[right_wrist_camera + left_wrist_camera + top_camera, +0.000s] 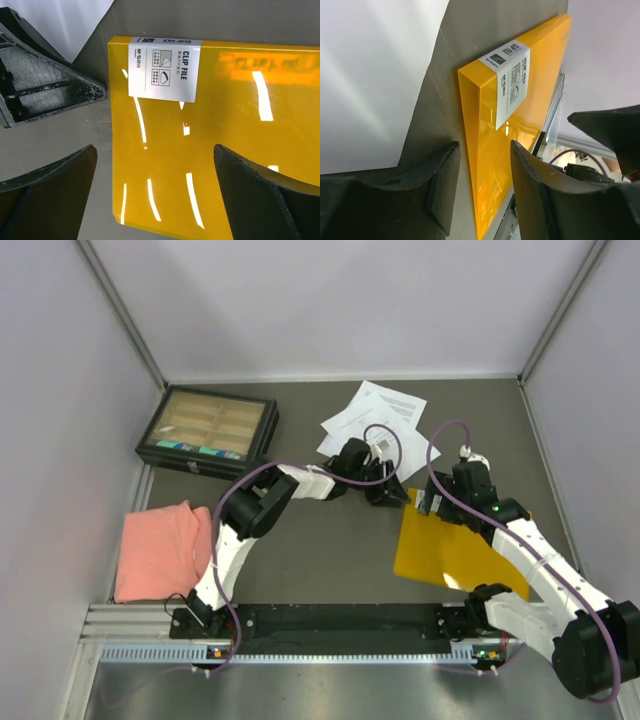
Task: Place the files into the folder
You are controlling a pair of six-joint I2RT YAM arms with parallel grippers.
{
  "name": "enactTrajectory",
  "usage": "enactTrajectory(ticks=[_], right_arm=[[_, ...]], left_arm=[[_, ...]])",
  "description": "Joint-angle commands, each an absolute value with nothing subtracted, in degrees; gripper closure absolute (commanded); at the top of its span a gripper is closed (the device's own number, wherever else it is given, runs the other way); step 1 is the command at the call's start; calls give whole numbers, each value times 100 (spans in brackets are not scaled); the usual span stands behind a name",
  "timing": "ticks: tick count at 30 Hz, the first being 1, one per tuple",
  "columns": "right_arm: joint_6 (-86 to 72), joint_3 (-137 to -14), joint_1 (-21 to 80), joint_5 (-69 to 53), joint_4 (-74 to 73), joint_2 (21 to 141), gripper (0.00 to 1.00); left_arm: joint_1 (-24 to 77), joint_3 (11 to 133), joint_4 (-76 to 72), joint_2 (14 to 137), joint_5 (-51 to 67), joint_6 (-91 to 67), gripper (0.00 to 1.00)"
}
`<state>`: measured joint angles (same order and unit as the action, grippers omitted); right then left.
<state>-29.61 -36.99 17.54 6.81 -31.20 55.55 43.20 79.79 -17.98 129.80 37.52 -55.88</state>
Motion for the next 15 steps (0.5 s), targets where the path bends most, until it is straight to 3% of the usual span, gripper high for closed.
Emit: enactTrajectory(ticks=[1,15], right_arm=[[-3006,-3735,1705,659,-3015,5449,1],[-2988,-3753,1705,668,-3006,5449,1]], left_arm=[[4201,8165,-1494,12639,3577,-5159,49],[4298,8174,-2724,13175,4060,-6160,48]])
